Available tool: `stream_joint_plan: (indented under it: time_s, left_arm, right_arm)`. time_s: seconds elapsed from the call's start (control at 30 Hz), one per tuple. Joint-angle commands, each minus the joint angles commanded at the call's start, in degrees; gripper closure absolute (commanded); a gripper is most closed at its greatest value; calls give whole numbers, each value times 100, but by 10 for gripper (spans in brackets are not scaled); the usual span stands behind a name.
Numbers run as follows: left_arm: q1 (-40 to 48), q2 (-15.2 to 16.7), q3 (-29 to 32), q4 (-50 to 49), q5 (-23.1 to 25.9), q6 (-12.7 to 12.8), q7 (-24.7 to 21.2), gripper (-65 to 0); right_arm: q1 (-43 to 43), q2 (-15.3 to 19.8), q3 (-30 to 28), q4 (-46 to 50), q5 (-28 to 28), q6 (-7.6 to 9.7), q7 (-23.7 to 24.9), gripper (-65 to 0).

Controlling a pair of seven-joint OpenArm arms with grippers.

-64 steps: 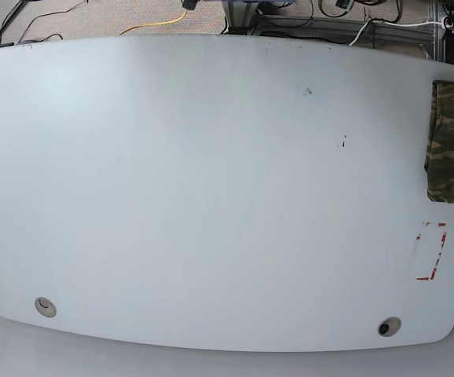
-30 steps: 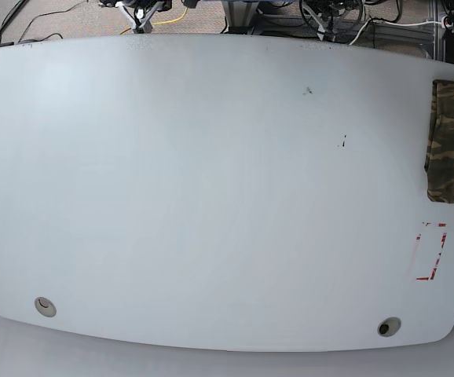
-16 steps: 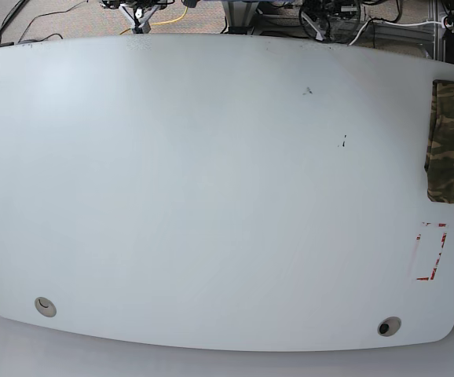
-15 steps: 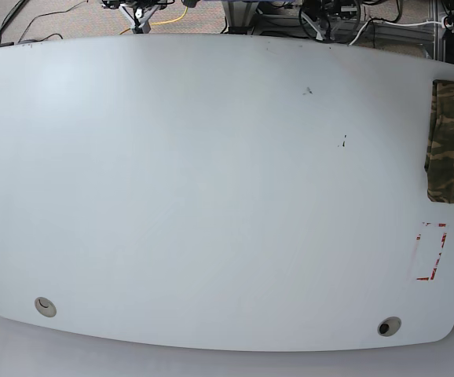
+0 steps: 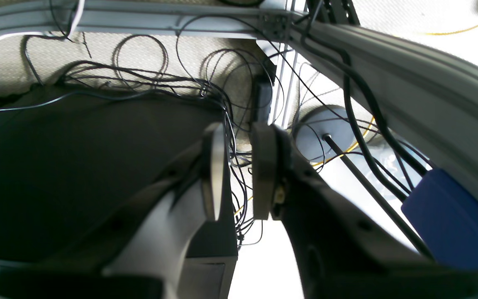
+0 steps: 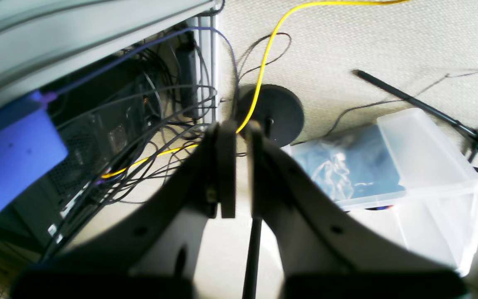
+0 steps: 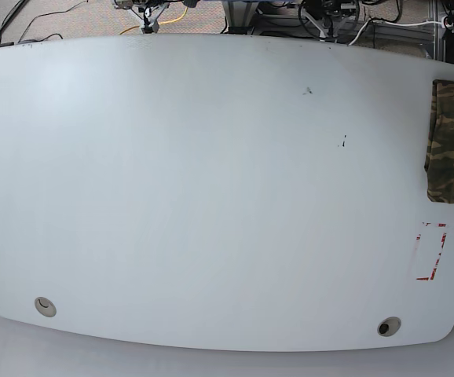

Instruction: Layout the t-shirt on the table in an organized manner, then fold the t-shirt properly

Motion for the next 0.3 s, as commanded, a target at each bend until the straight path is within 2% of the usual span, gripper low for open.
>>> stream_joint_plan:
  time_s: [0.3]
  left_arm:
    - [114, 9, 545, 9, 97, 26, -35, -108]
  right_arm:
    - [-9, 0, 0, 0, -26, 0, 0, -43]
